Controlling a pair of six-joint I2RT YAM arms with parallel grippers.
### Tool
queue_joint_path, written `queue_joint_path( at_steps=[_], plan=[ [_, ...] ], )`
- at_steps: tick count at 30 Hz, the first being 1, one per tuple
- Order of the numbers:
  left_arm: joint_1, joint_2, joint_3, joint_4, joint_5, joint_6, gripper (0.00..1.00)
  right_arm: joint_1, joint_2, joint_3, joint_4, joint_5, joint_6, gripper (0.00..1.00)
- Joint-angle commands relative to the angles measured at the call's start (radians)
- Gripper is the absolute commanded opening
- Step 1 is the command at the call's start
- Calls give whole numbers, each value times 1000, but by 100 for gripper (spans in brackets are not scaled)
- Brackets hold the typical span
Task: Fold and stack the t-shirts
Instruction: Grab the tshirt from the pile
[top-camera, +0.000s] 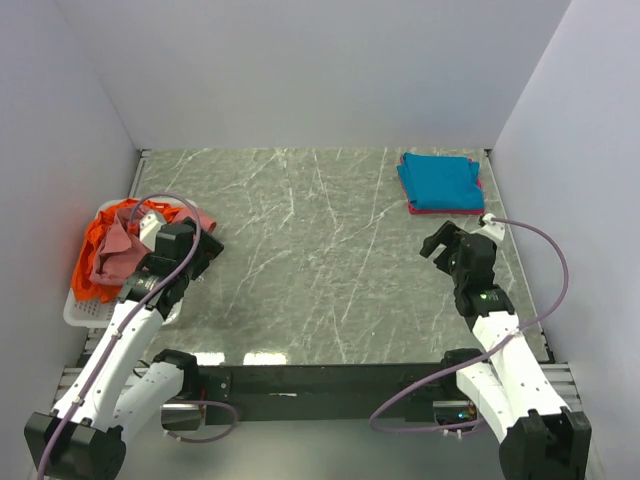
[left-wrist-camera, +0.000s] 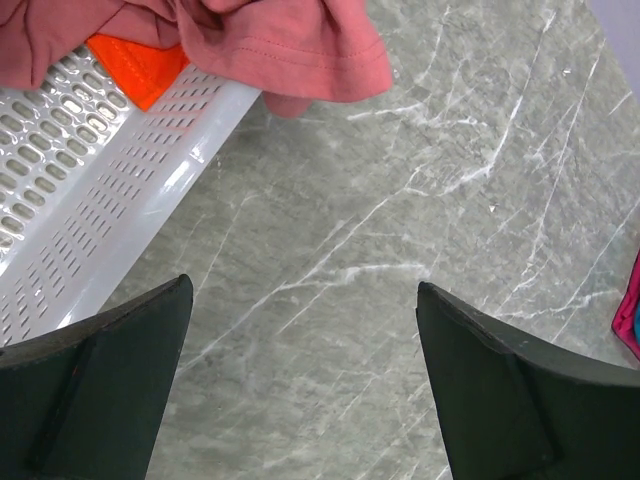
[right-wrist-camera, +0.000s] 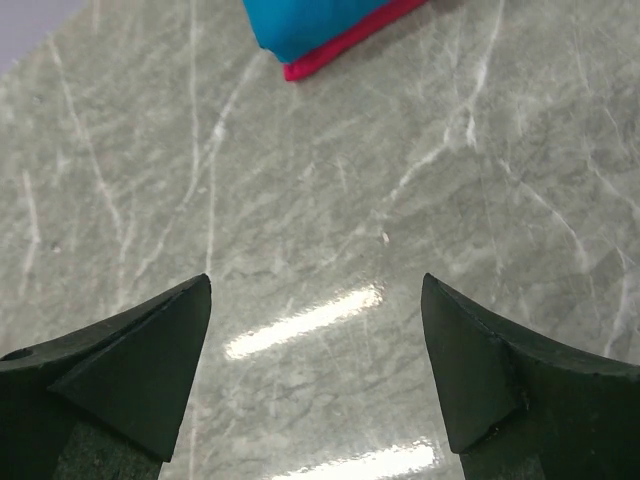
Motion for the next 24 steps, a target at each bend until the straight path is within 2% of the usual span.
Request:
queue_joint_path(
  at_steps=[1,10,24],
  plan=[
    [-1,-24,23,-10,-37,-28,99,2,-55,64,24,0,23,91],
    [-1,-35,18,-7,-34,-34,99,2,-156,51,25,14,12,92],
    [-1,-38,50,-52,-77,-44,99,1,-139,66,16,3,4,92]
  ],
)
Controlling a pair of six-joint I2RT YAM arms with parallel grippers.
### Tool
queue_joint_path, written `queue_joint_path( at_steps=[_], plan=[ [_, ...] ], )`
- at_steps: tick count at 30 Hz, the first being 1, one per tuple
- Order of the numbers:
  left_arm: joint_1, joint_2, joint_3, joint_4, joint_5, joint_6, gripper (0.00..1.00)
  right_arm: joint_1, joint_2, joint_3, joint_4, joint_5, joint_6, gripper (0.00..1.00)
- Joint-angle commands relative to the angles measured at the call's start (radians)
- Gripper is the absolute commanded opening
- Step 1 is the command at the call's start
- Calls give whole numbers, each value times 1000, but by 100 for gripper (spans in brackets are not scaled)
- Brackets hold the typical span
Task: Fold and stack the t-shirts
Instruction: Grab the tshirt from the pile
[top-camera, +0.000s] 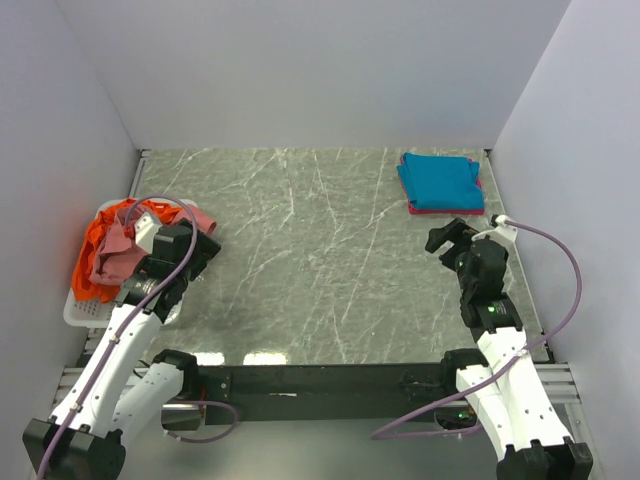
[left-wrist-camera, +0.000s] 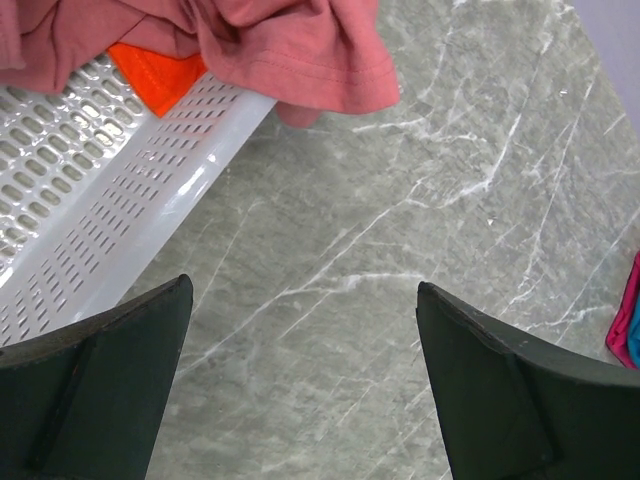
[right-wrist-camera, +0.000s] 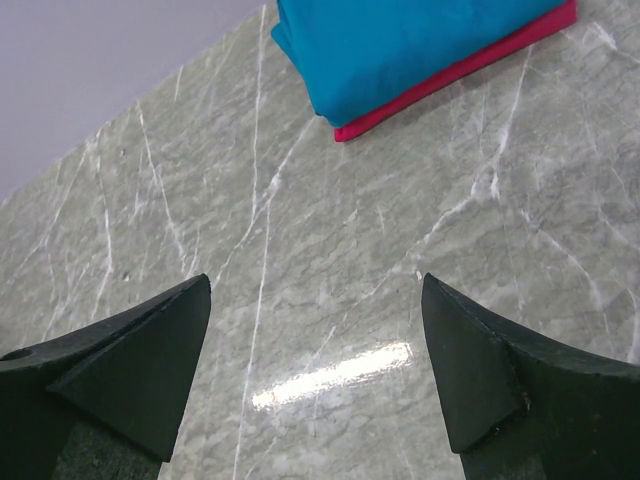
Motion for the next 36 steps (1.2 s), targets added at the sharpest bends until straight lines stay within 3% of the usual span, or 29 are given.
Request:
queue_joint_path(
  at_steps=[1,7,10,14,15,18,22,27,36],
  plan=[
    [-1,-7,53,-36,-49,-28,99,2,14,46,17,-1,-11,92],
    [70,125,160,-81,-193,-72,99,1,36,41,46,-61,-12,92],
    [187,238,280,-63,-99,-11,99,1,56,40,63,-96,-12,92],
    [333,355,346,12,-112,-11,99,2,83,61,37,-100,-18,92],
    [362,378,346,47,-26,9,99,2,88,63,29,-100,-22,92],
    [442,487,392,100,56,43,99,2,88,54,46,-119,-25,92],
    [474,605,467,-12,-55,-20,96,1,94,55,26,-118,-35,92],
    [535,595,429,-98,-186,-94,95,1,102,49,33,-130,-38,92],
    [630,532,319,-78,-186,-94,90,2,140,54,44,-144,-34,92]
  ],
)
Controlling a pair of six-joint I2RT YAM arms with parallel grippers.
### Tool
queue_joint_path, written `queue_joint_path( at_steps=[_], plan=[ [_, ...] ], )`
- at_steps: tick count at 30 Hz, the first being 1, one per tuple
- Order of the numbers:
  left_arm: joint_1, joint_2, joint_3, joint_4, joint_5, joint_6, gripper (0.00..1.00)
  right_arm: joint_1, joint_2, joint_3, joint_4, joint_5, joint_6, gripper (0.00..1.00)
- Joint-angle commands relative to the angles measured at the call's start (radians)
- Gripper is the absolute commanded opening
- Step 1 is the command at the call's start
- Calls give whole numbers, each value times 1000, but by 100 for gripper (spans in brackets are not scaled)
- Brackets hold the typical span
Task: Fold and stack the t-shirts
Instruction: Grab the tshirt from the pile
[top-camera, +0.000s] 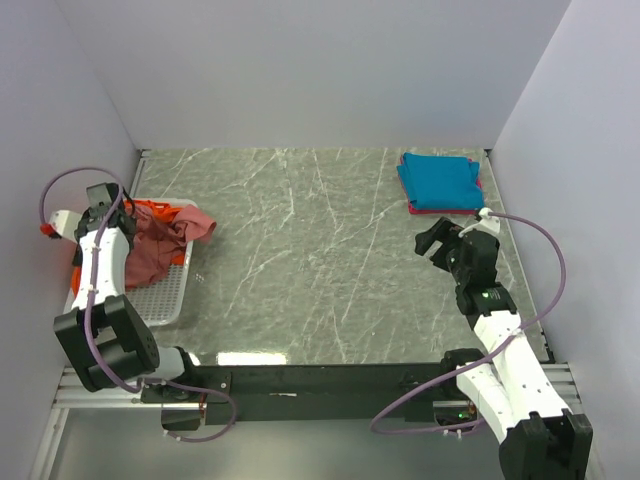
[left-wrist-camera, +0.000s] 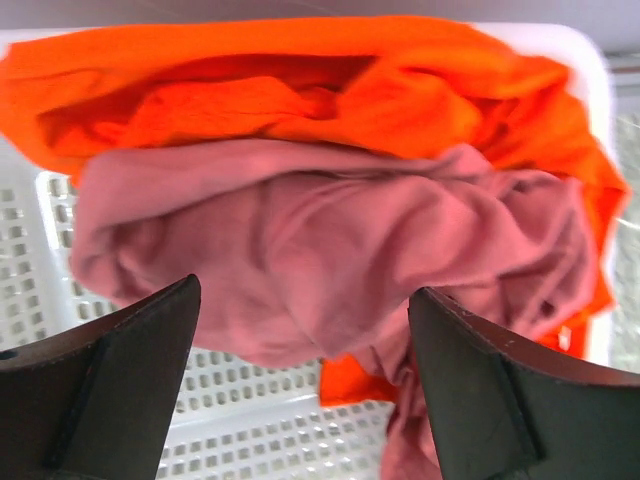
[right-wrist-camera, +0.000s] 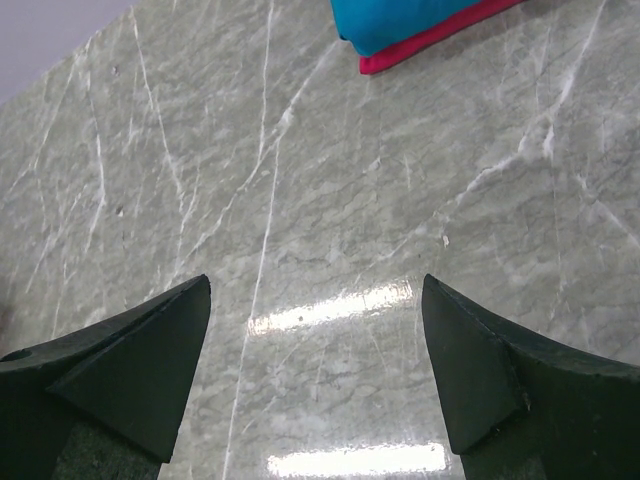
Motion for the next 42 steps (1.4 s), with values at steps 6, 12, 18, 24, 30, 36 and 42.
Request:
queue_joint_path(
  at_steps=[6,12,18,24,30,36,42],
  plan=[
    [44,0,-59,19,8,1,72,2,7,39,42,-29,-11,92],
    [46,1,-36,26,19,30,7,2,-3,37,39,-34,-14,92],
    [46,-116,-60,75,53,72,1,2,-13,34,40,-42,-16,92],
    [46,-275,-89,144,126,121,1,1,-16,39,39,-45,-17,92],
    [44,-378,-25,151,186,162,1,2,-28,33,45,-46,-19,92],
    [18,-382,116,217,358,223,1,1,-29,34,55,-63,-17,92],
    [-141,-310,332,259,349,297,1,1,-33,39,49,-69,-17,92]
  ],
)
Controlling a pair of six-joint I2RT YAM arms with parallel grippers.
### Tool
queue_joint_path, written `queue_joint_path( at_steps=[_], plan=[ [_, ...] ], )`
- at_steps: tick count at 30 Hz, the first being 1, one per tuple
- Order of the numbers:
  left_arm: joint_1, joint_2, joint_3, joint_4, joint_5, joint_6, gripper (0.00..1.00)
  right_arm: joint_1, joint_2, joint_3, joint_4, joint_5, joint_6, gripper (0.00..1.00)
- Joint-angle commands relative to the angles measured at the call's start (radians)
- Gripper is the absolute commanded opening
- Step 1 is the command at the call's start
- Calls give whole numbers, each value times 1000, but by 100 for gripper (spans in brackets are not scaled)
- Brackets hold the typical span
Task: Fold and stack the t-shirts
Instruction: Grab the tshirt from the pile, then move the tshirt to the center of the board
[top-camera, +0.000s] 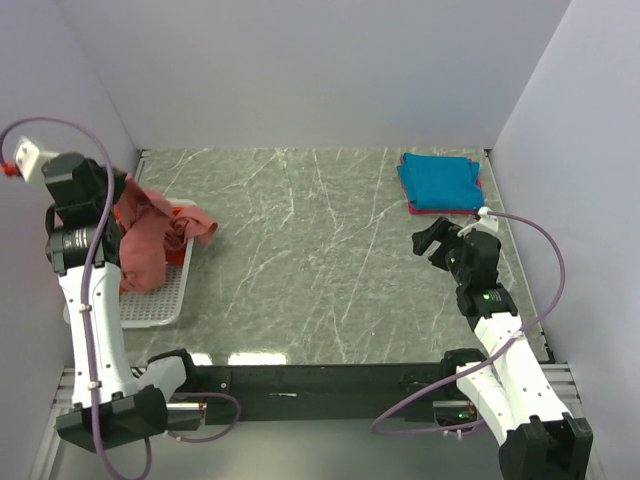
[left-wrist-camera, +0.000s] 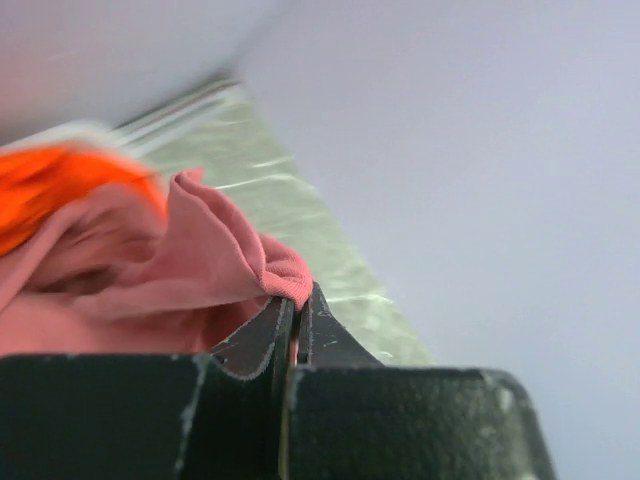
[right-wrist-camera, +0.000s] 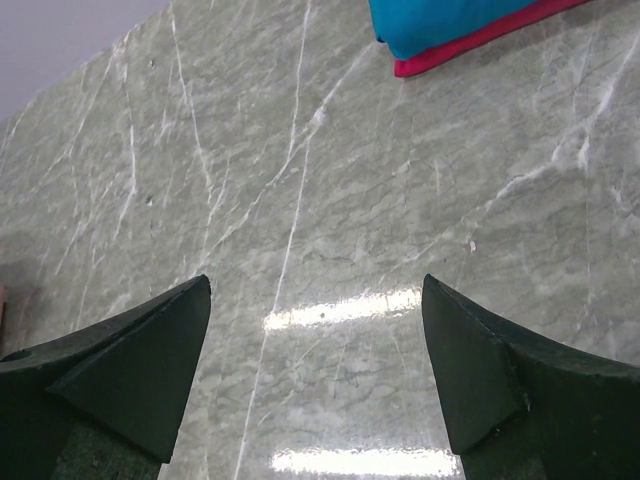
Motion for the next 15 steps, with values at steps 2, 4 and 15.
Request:
queue_joint_path(
  at_steps=[2,4,15],
  plan=[
    [-111,51,208,128,48,104,1,2,-25,39,34,-10,-12,92],
    [-175,106,323,133,81,152,1,2,-31,39,31,-10,-13,92],
    [-536,448,945,254,471,229,1,2,-90,39,27,-28,-4,92]
  ],
)
